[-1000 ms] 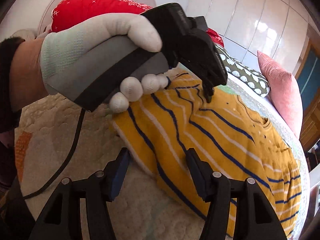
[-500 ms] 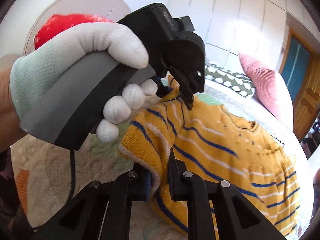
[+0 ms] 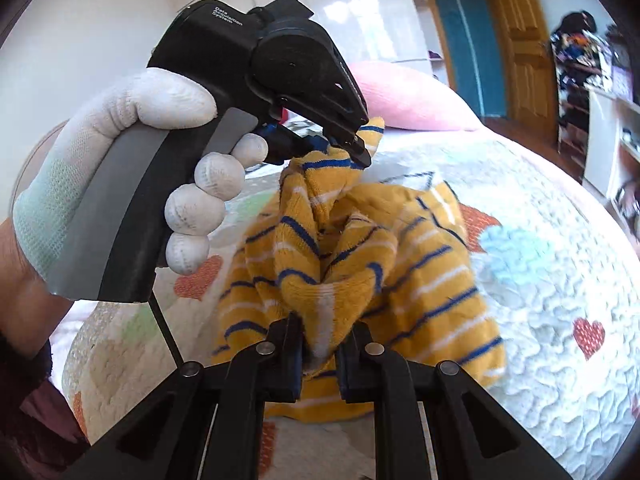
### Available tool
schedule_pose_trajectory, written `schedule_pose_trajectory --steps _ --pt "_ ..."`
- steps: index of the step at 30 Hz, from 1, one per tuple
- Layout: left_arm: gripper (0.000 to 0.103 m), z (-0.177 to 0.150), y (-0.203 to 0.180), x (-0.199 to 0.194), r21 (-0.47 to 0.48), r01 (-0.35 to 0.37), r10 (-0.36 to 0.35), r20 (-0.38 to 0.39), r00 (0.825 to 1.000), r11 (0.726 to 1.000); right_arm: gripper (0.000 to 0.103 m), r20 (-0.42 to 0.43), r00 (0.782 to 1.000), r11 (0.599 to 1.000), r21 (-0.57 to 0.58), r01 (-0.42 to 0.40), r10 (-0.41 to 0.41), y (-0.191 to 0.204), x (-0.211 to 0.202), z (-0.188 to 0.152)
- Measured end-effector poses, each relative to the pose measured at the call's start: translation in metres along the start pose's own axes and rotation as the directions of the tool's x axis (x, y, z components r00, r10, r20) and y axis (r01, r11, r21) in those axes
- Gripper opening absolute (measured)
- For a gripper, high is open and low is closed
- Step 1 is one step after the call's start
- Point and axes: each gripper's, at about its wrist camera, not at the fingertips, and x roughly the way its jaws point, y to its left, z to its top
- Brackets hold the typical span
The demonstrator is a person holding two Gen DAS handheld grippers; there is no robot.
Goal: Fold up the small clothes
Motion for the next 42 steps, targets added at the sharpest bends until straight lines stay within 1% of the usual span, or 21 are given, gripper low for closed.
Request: schedule_pose_trajectory --steps 3,6,8,11,13,16,17,20,21,23,25,27,28,29,30,31,34,37,39,41,42 --pt "0.01 -0.009 -0.026 0.019 0.047 -0.021 0.022 -0.026 0.999 0.999 0.012 -0.034 0.999 0.994 0.11 0.004 -0.001 -0.038 0.002 -0.009" --pt "0.013 -0.016 -0.031 0.005 0.046 -0.009 0.009 -0.005 1.0 0.999 0.012 -0.046 0.998 0.981 0.191 -0.038 0.048 -0.062 0.001 -0.013" --pt "0.023 -0.016 -0.029 -0.011 0.027 -0.006 0.006 0.016 1.0 1.0 0.013 -0.06 0.994 0.977 0.198 -0.08 0.093 -0.064 0.002 -0.014" --pt "0.04 -0.026 -0.021 -0.038 0.034 -0.066 0.063 0.077 0.995 0.997 0.017 -0.074 0.994 0.97 0.234 -0.064 0.083 -0.078 0.001 -0.018" --pt "0.044 -0.041 -0.013 -0.053 0.028 -0.108 0.105 0.098 0.99 0.994 0.02 -0.08 0.992 0.96 0.271 -0.073 0.098 -0.088 0.0 -0.021" --pt "0.045 -0.074 0.005 -0.064 -0.003 -0.139 0.139 0.105 0.985 0.99 0.022 -0.078 0.988 0.941 0.324 -0.099 0.13 -0.1 -0.01 -0.018" --pt "0.045 -0.084 0.01 -0.066 -0.009 -0.147 0.147 0.106 0.983 0.989 0.024 -0.059 0.99 0.939 0.33 -0.101 0.128 -0.104 -0.017 -0.014" --pt "0.045 -0.122 0.023 -0.071 -0.023 -0.199 0.2 0.123 0.972 0.98 0.047 0.02 0.996 0.945 0.314 -0.093 0.091 -0.107 -0.035 0.003" --pt "0.045 -0.133 0.026 -0.074 -0.033 -0.208 0.21 0.129 0.969 0.978 0.057 0.037 0.996 0.946 0.31 -0.089 0.082 -0.108 -0.036 0.011" --pt "0.045 -0.153 0.031 -0.079 -0.059 -0.213 0.219 0.138 0.966 0.975 0.063 0.035 0.995 0.945 0.311 -0.103 0.097 -0.111 -0.023 0.035" --pt "0.045 -0.167 0.033 -0.083 -0.08 -0.224 0.234 0.15 0.961 0.971 0.063 -0.005 0.991 0.945 0.301 -0.126 0.134 -0.107 -0.001 0.057" --pt "0.045 -0.179 0.032 -0.088 -0.092 -0.23 0.242 0.157 0.957 0.969 0.063 -0.08 0.988 0.953 0.285 -0.104 0.132 -0.099 0.025 0.07" --pt "0.045 -0.184 0.033 -0.091 -0.101 -0.224 0.238 0.16 0.958 0.969 0.058 -0.131 0.98 0.951 0.29 -0.106 0.149 -0.096 0.041 0.074" --pt "0.045 -0.188 0.032 -0.092 -0.107 -0.22 0.236 0.163 0.958 0.969 0.045 -0.167 0.97 0.944 0.307 -0.118 0.175 -0.095 0.049 0.072" --pt "0.045 -0.192 0.032 -0.095 -0.112 -0.224 0.24 0.168 0.956 0.968 0.016 -0.199 0.957 0.936 0.323 -0.139 0.211 -0.096 0.061 0.074" --pt "0.046 -0.196 0.031 -0.097 -0.112 -0.233 0.25 0.173 0.953 0.966 0.016 -0.216 0.953 0.937 0.321 -0.134 0.211 -0.098 0.068 0.075" --pt "0.05 -0.206 0.032 -0.103 -0.107 -0.26 0.277 0.195 0.941 0.96 0.015 -0.183 0.972 0.955 0.283 -0.089 0.145 -0.105 0.061 0.085" --pt "0.051 -0.211 0.036 -0.104 -0.115 -0.274 0.293 0.201 0.935 0.955 0.014 -0.198 0.98 0.967 0.252 0.044 0.007 -0.118 0.057 0.085" --pt "0.051 -0.215 0.039 -0.105 -0.141 -0.269 0.294 0.205 0.933 0.953 0.014 -0.246 0.967 0.97 0.214 0.118 -0.063 -0.122 0.071 0.077" --pt "0.051 -0.218 0.044 -0.105 -0.159 -0.266 0.295 0.2 0.934 0.951 0.016 -0.323 0.943 0.978 0.153 0.142 -0.086 -0.12 0.088 0.065" --pt "0.051 -0.22 0.045 -0.106 -0.166 -0.273 0.302 0.194 0.933 0.948 0.018 -0.334 0.936 0.98 0.123 0.157 -0.108 -0.118 0.091 0.062"
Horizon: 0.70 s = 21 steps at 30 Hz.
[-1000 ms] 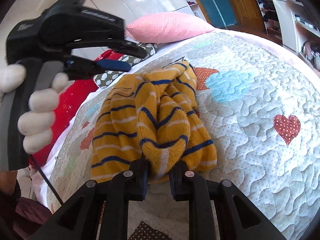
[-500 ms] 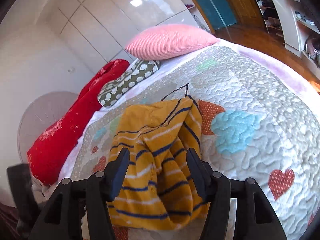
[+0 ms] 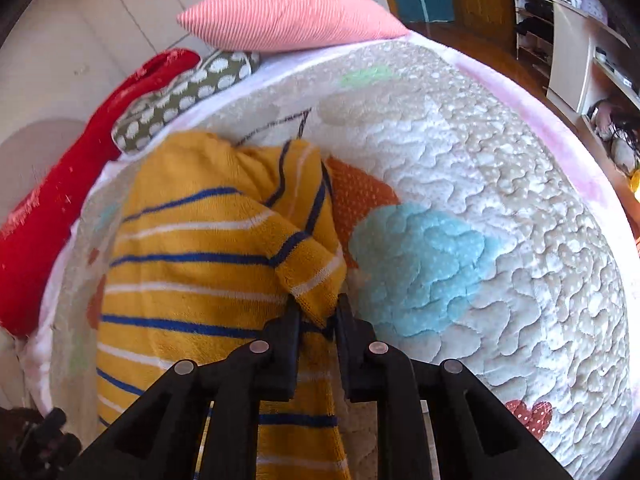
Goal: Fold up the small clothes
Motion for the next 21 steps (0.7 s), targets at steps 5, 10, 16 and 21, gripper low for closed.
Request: schedule_pose_trajectory --steps 5,10,16,21 --pt "0.051 -0.008 0.006 -0.005 0.0 -0.071 0.071 0.014 0.997 0.997 0.038 0.15 0.988 0.999 0.027 0.031 -0.035 -0.002 -0.054 -0.005" --pt "0.052 -0.012 0.002 -0.012 0.028 -0.128 0.126 0.052 0.991 0.991 0.038 0.333 0.942 0.999 0.0 0.033 -0.032 0.021 -0.101 -0.002" --pt "0.055 -0.015 0.002 -0.018 0.043 -0.142 0.139 0.067 0.988 0.989 0.038 0.166 0.979 0.992 -0.06 -0.109 0.117 0.048 -0.048 0.01" --pt "0.055 -0.018 0.004 -0.019 0.05 -0.143 0.139 0.067 0.988 0.988 0.038 0.092 0.994 0.995 0.069 -0.065 0.059 0.009 0.009 0.007"
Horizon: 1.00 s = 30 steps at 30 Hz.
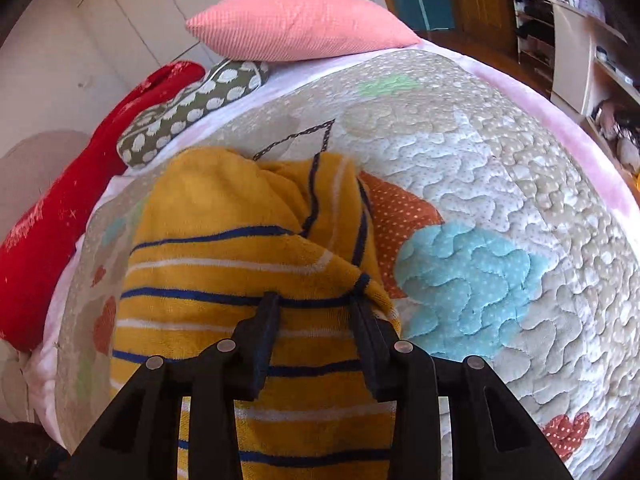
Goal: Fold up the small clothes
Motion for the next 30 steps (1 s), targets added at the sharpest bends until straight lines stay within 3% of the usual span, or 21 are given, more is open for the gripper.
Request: schedule_pose_trajectory --steps 6,9,13,17,18,24,27,30 --pt "0.057 0.001 0.007 0.004 -0.024 0.045 -0.046 -0.016 0.999 0.999 0.038 0.008 0.999 0.995 -0.088 0.051 -0.051 0.009 -0.023 -0.008" --pt "0.061 0.007 0.021 0.011 -0.083 0.123 -0.127 -0.042 0.991 0.989 0.049 0.046 0.993 0.989 -0.1 0.108 -0.104 0.003 -0.046 -0.01" --pt "0.063 0.028 0.042 0.029 -0.164 0.191 -0.202 -0.049 0.978 0.968 0.066 0.062 0.998 0.999 -0.03 0.029 -0.028 -0.023 -0.068 -0.002" --pt "0.069 0.056 0.048 0.054 -0.18 0.23 -0.243 -0.052 0.969 0.956 0.074 0.027 0.997 0.997 0.035 -0.075 0.074 -0.043 -0.066 0.005" --pt "0.069 0.061 0.047 0.062 -0.188 0.258 -0.274 -0.062 0.96 0.948 0.075 0.014 0.995 0.994 0.047 -0.097 0.097 -0.046 -0.061 0.006" --pt "0.069 0.088 0.019 0.127 -0.236 0.462 -0.502 -0.148 0.852 0.855 0.078 -0.052 0.971 0.959 0.175 -0.221 0.233 -0.062 -0.016 0.013" --pt "0.069 0.097 0.002 0.156 -0.26 0.547 -0.596 -0.176 0.784 0.796 0.079 -0.055 0.948 0.922 0.258 -0.289 0.313 -0.069 0.005 0.017" --pt "0.078 0.104 -0.009 0.176 -0.286 0.591 -0.649 -0.183 0.739 0.754 0.081 -0.055 0.93 0.906 0.256 -0.338 0.362 -0.065 0.018 0.025"
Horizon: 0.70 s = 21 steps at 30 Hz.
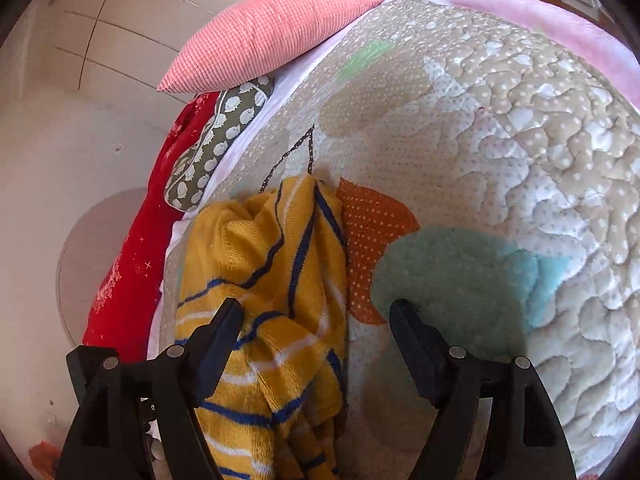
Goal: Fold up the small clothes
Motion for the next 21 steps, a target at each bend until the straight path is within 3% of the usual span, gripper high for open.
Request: schedule_pose_trajectory --steps 2,4,6,8,10,13,17,21 --pt "0.085 0.006 0.001 0.01 -0.022 0.015 -0.016 -0.005 1.0 1.0 0.083 -0.023 0.999 1.0 -0.014 -0.024 0.023 0.005 0.012 0.004" --pt "0.087 0.011 0.001 0.019 -0.055 0.014 -0.015 -0.013 1.0 0.998 0.089 -0.023 1.0 0.999 -0.029 -0.017 0.017 0.011 0.021 0.007" --pt "0.086 0.012 -0.003 0.022 -0.058 -0.011 0.01 -0.012 1.0 0.998 0.088 -0.011 1.0 0.998 -0.056 0.006 -0.006 0.021 0.031 0.007" --pt "0.06 0.01 -0.01 0.018 -0.044 -0.04 0.039 -0.014 0.999 0.998 0.053 -0.037 0.999 0.995 -0.092 0.029 -0.033 0.032 0.042 0.005" --pt "0.044 0.009 -0.017 0.006 -0.029 -0.048 0.048 0.0 0.999 0.998 0.039 -0.028 0.998 0.996 -0.078 0.046 -0.048 0.039 0.042 0.0" --pt "0.038 0.003 -0.027 -0.017 -0.013 -0.05 0.051 0.016 0.999 0.999 0.032 -0.004 0.999 0.992 -0.115 0.049 -0.05 0.059 0.03 -0.006" --pt "0.038 -0.008 -0.035 -0.043 0.029 -0.11 0.109 0.052 0.993 0.993 0.031 0.015 0.998 0.972 -0.228 0.062 -0.06 0.103 0.016 -0.023" --pt "0.038 -0.021 -0.028 -0.078 0.013 -0.114 0.112 0.096 0.989 0.993 0.031 0.033 0.998 0.947 -0.316 0.062 -0.055 0.146 0.005 -0.044"
